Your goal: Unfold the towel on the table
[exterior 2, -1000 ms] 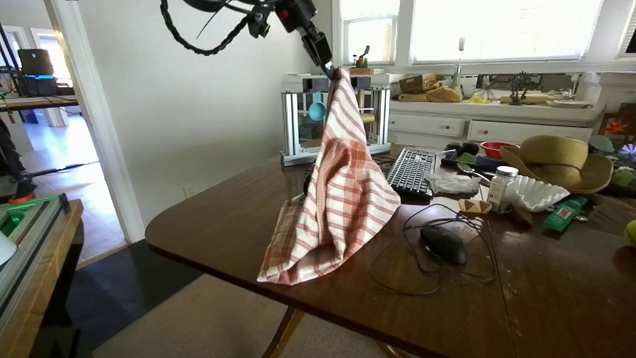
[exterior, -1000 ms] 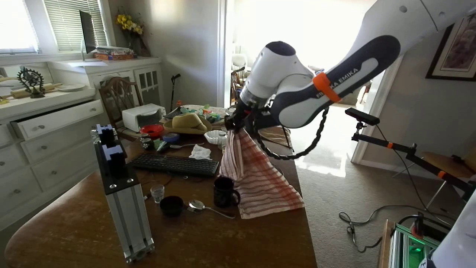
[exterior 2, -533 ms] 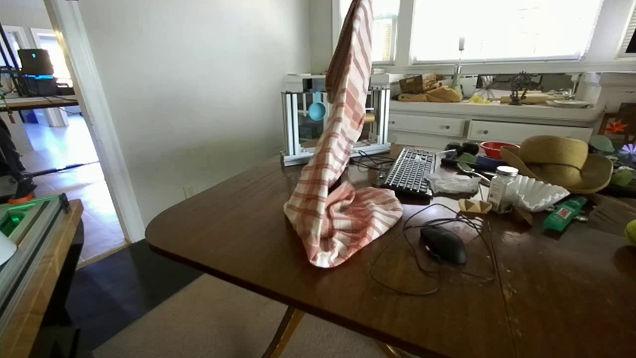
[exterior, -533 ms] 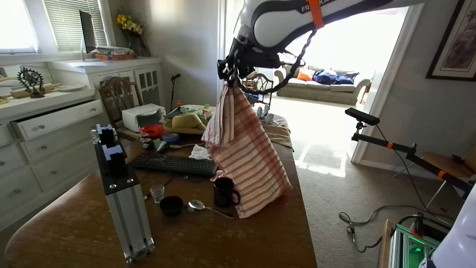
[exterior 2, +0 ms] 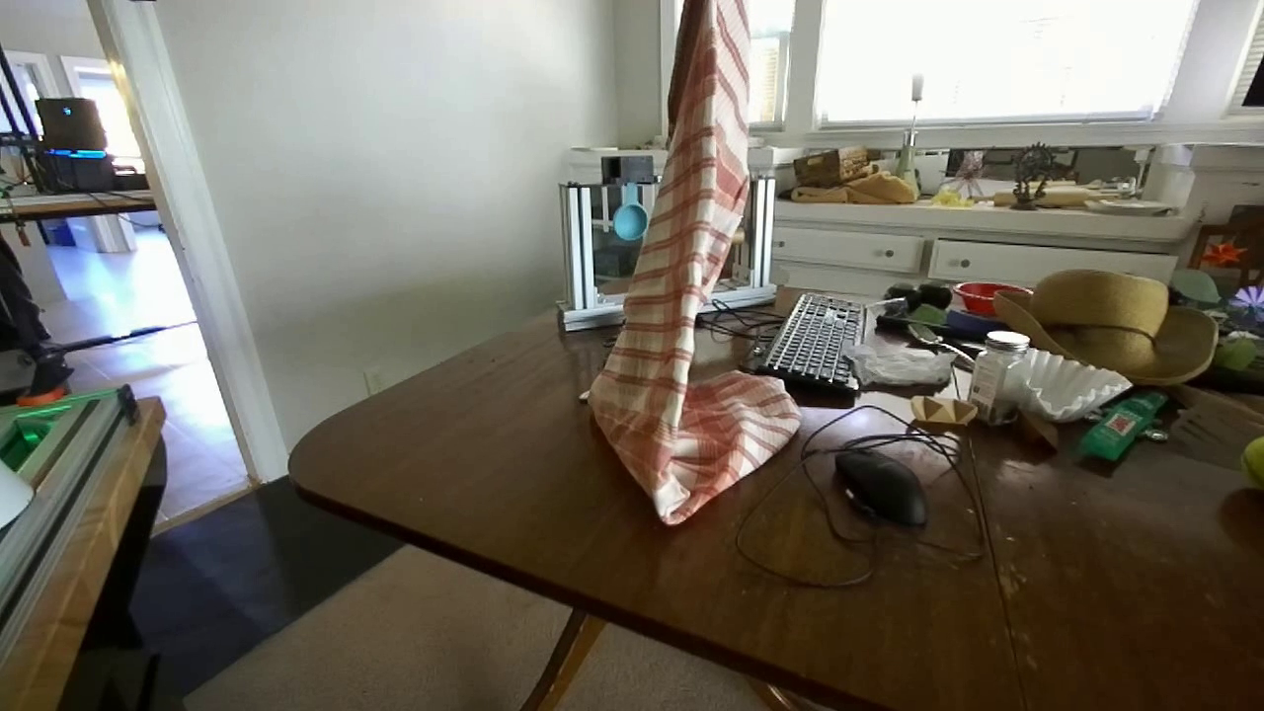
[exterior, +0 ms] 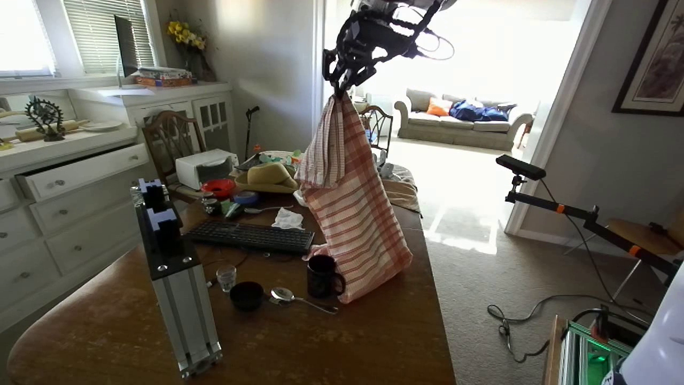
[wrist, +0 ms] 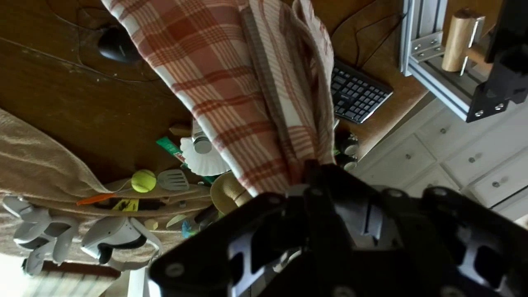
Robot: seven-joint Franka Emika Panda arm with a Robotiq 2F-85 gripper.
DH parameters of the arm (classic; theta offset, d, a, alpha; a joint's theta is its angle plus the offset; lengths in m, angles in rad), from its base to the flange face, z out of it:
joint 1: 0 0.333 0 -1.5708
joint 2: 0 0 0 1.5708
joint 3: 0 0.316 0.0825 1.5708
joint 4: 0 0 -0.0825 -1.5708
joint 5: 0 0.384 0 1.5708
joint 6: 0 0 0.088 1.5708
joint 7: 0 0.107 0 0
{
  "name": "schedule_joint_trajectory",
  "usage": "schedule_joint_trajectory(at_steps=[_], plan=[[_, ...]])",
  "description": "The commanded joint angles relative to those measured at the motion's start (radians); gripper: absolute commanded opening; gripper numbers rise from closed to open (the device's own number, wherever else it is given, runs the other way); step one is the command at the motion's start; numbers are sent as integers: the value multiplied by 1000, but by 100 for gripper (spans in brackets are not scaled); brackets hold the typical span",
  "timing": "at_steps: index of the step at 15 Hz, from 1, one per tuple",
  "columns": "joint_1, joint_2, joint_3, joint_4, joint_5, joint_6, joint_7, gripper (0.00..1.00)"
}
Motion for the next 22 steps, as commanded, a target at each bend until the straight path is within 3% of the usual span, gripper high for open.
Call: schedule_joint_trajectory(at_steps=[1, 6, 12, 16, 22], plan=[[-5, -4, -48, 72, 191, -109, -126, 2], [-9, -10, -84, 65, 234, -159, -138, 2], [-12, -66, -101, -53, 154, -74, 17, 2], [-30, -122, -121, -113, 102, -81, 110, 2], [-15, -310, -69, -310, 102, -38, 195, 2]])
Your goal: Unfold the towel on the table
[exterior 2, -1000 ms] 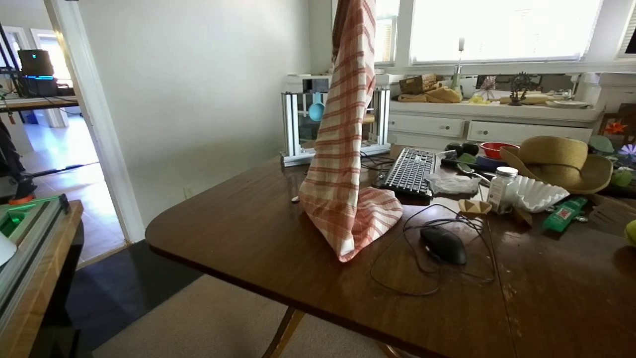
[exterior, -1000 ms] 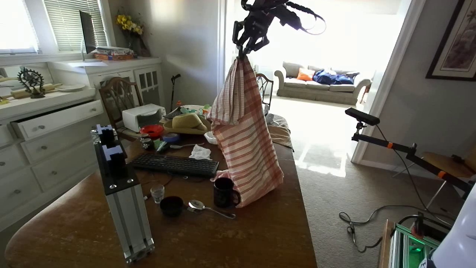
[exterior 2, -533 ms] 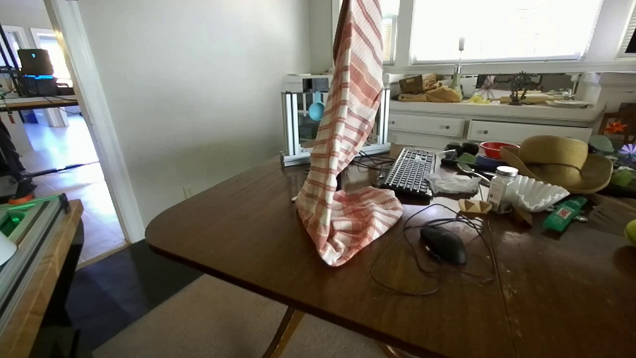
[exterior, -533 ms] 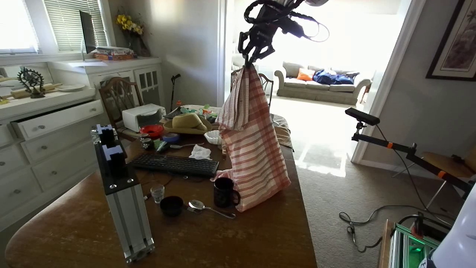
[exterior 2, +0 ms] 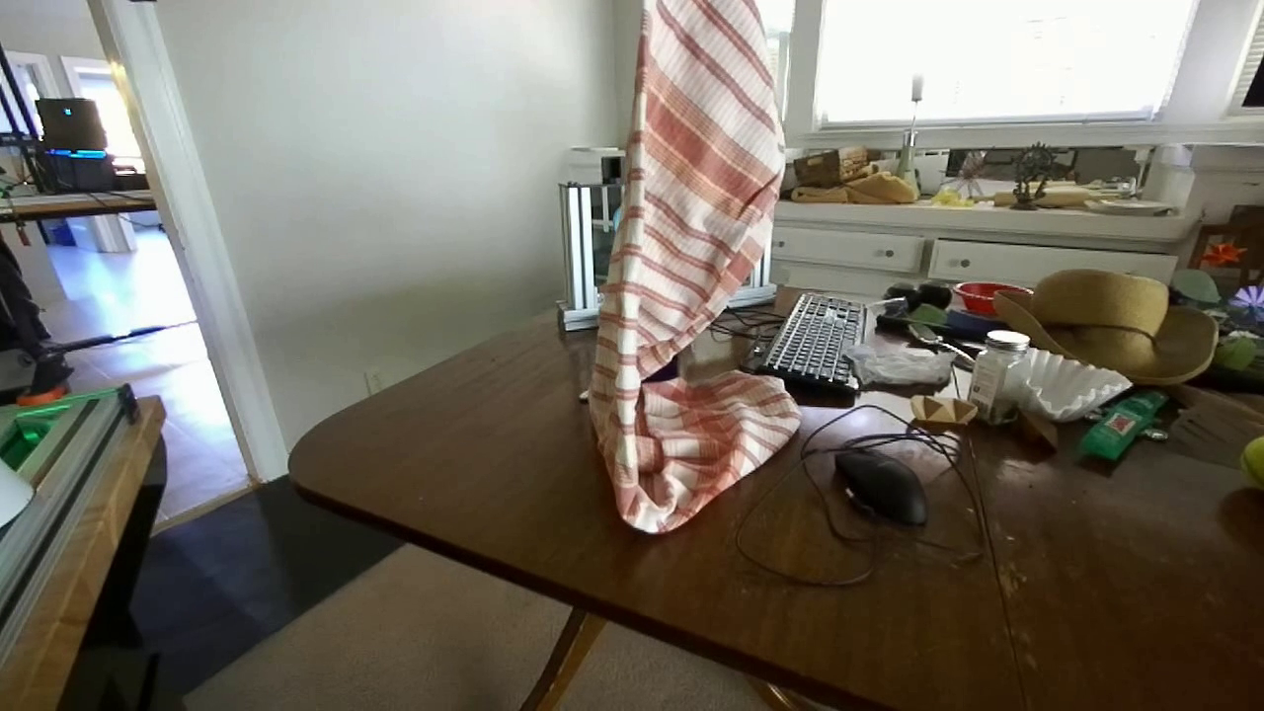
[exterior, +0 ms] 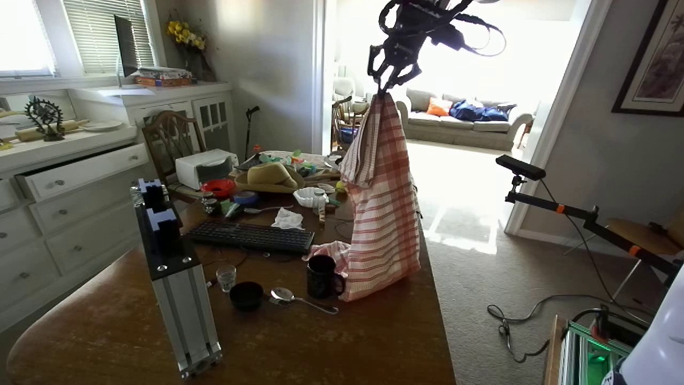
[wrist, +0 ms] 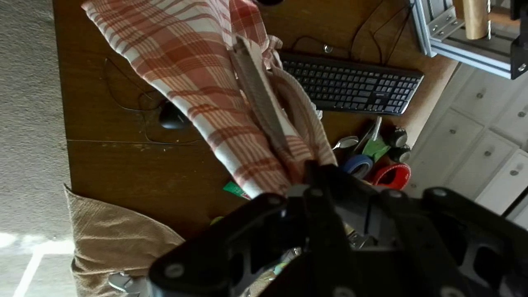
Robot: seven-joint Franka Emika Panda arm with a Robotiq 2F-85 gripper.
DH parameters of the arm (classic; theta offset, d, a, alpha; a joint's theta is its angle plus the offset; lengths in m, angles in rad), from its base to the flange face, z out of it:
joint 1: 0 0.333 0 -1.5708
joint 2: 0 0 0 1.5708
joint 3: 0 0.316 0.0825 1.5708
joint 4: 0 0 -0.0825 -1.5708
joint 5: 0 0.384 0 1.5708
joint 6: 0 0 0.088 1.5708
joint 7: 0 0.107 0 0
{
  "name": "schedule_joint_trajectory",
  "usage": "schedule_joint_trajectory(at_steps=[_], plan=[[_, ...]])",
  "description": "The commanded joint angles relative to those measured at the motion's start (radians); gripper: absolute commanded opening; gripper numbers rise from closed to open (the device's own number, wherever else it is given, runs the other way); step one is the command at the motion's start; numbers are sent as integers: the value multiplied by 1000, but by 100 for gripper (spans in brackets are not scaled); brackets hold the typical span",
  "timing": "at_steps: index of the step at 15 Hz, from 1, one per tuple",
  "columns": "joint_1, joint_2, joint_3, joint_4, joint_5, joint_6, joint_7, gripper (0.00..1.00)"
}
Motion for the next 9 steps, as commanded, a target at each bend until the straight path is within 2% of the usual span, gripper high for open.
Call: schedule_joint_trajectory(at_steps=[1, 5, 9], plan=[[23, -171, 58, -198, 4, 70, 52, 2], [62, -315, 129, -370, 28, 80, 2, 2], [135, -448, 176, -524, 101, 52, -81, 2]])
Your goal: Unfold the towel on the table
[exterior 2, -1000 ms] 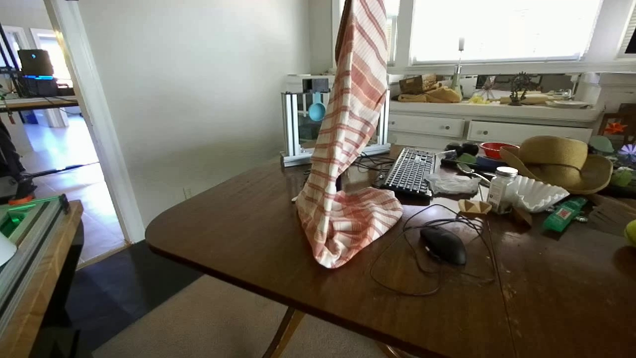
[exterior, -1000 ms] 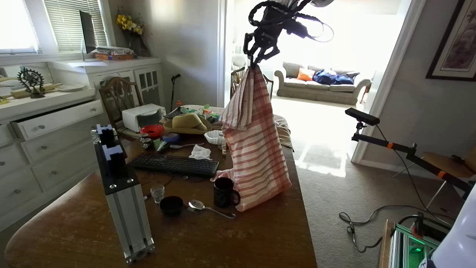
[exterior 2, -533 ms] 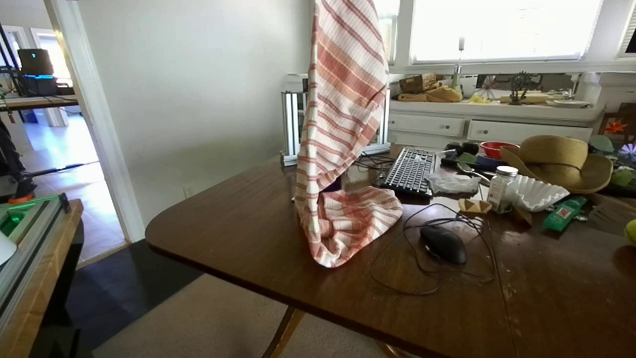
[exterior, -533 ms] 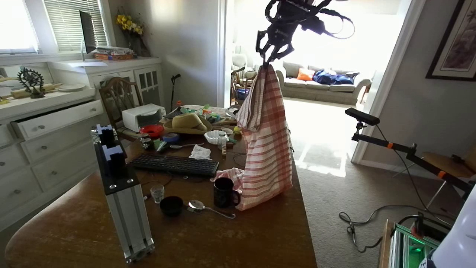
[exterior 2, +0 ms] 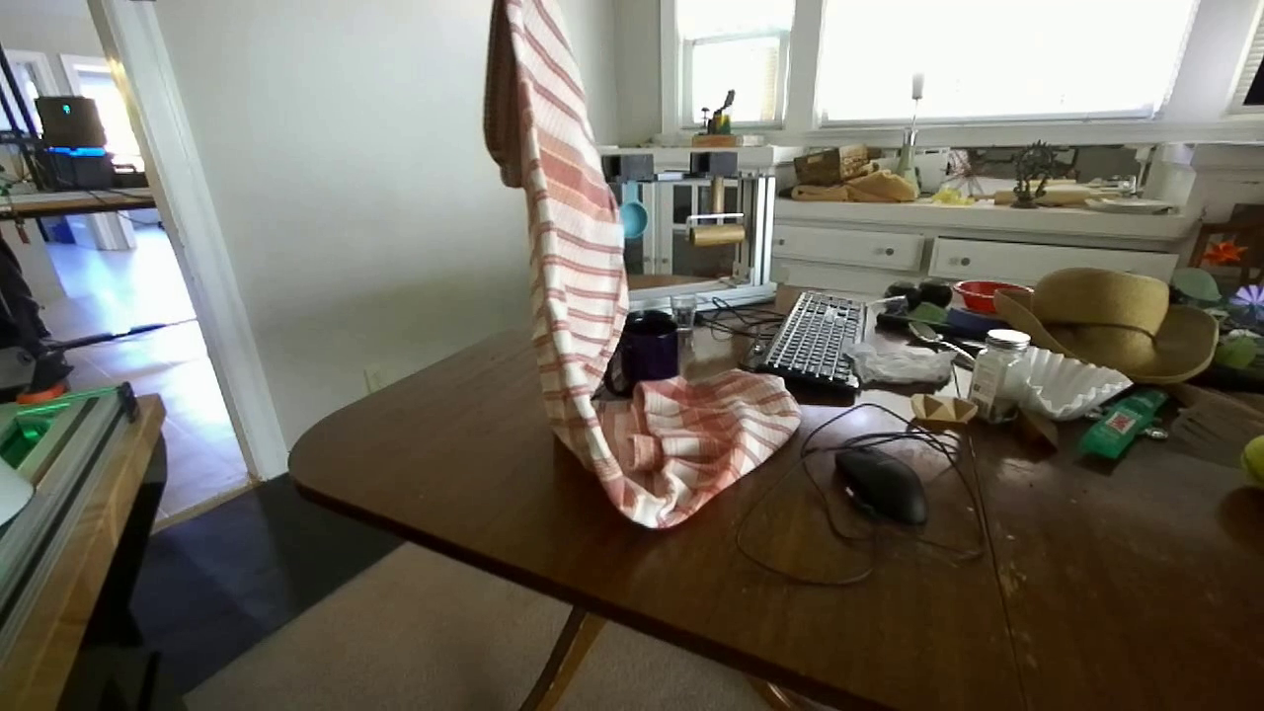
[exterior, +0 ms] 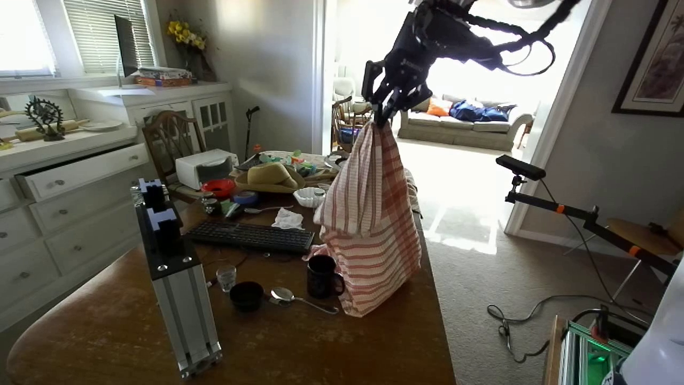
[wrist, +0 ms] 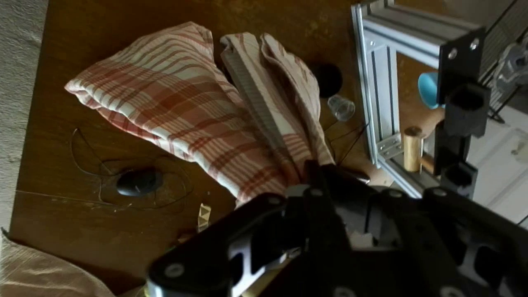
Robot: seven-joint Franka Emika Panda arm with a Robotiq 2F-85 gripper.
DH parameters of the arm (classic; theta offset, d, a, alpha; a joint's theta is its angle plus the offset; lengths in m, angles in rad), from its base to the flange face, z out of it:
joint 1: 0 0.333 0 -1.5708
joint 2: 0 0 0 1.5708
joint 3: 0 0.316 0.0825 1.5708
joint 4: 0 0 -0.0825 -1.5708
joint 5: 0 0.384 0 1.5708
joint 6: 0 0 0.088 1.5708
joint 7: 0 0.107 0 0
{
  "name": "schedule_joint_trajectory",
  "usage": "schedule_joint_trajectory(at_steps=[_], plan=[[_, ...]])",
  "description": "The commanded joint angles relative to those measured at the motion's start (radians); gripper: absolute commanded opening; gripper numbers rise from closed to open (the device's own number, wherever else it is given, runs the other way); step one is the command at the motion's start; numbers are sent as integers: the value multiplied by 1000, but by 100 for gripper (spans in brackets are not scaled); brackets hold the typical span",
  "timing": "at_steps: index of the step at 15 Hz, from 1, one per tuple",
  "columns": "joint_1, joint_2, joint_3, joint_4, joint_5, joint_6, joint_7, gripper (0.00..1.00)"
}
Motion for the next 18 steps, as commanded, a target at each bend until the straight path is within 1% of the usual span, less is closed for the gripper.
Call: schedule_joint_trajectory(at_steps=[1, 7, 11, 13, 15, 18], plan=[[63, -151, 23, -173, 85, 5, -87, 2], [202, -245, 64, -295, 219, -38, -225, 2], [279, -268, 122, -341, 272, -59, -250, 2], [304, -271, 167, -368, 290, -22, -230, 2], [318, -265, 209, -398, 313, 43, -211, 2], [348, -218, 254, -432, 346, 122, -215, 2]])
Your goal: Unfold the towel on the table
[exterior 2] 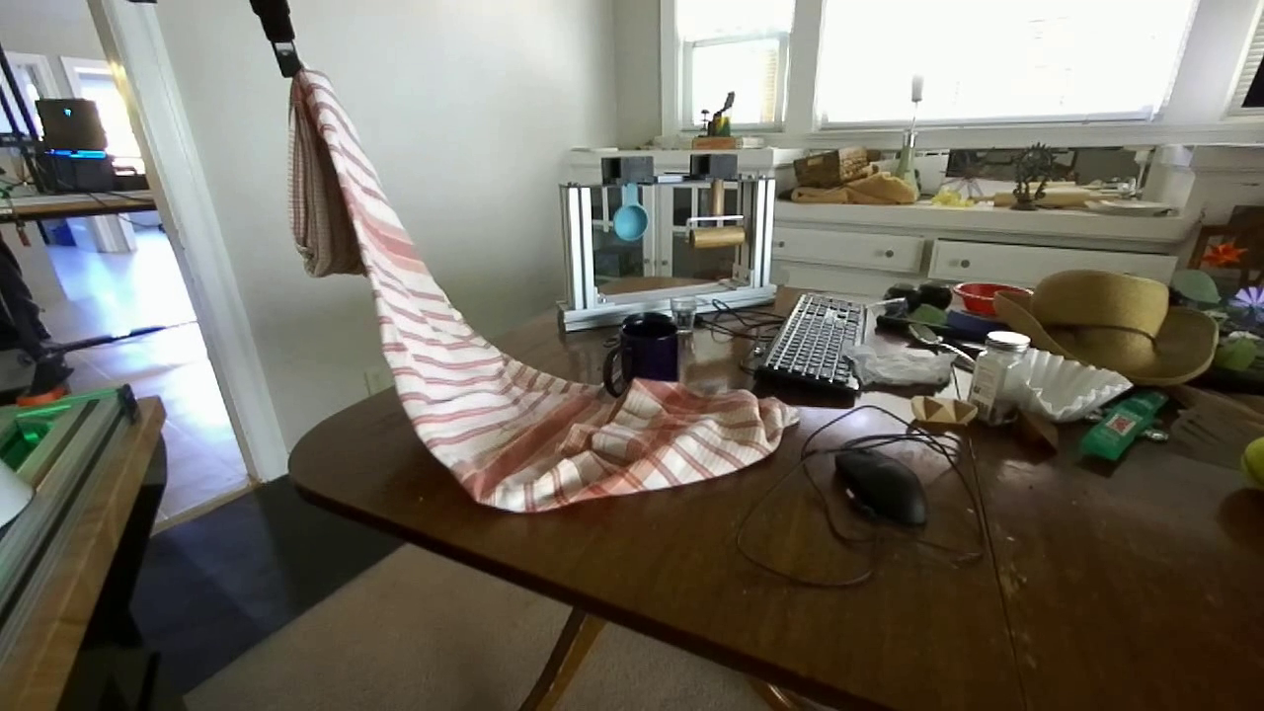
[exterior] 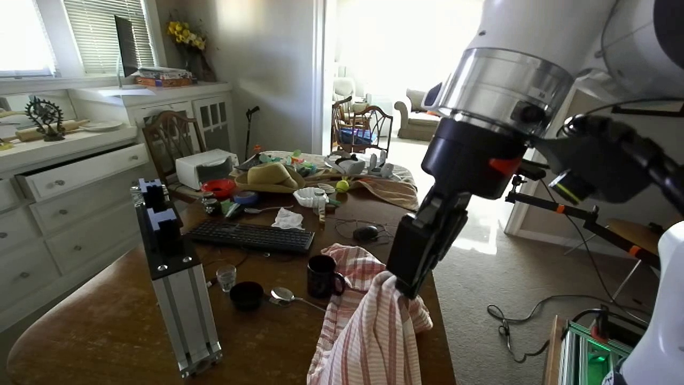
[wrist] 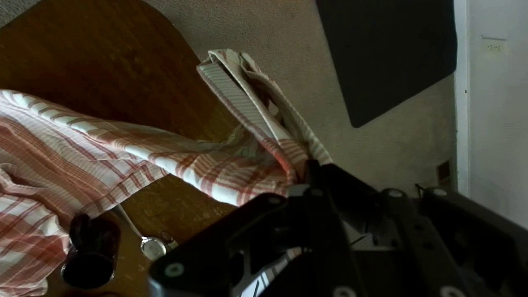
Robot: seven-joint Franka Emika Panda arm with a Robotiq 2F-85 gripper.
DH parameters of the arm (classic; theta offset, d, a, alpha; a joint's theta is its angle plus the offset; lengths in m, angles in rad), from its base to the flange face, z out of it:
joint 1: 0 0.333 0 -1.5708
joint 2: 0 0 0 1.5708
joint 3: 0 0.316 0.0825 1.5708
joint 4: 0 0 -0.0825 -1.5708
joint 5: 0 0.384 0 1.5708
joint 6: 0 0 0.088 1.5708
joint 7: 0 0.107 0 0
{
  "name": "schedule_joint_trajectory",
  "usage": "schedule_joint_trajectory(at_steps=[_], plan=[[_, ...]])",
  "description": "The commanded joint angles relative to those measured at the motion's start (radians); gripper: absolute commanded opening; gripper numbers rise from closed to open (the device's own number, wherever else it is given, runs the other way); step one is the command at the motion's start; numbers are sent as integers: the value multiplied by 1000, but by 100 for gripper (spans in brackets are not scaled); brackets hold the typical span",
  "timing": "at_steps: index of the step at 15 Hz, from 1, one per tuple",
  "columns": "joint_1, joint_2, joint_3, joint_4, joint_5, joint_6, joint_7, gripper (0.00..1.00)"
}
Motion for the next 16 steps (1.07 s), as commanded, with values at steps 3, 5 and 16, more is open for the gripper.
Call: schedule_joint_trajectory(at_steps=[3, 5, 16], plan=[[65, 90, 73, -99, 107, 264, -12, 2], [105, 164, 76, -119, 145, 377, -40, 2], [192, 449, 20, -77, 247, 524, -202, 38]])
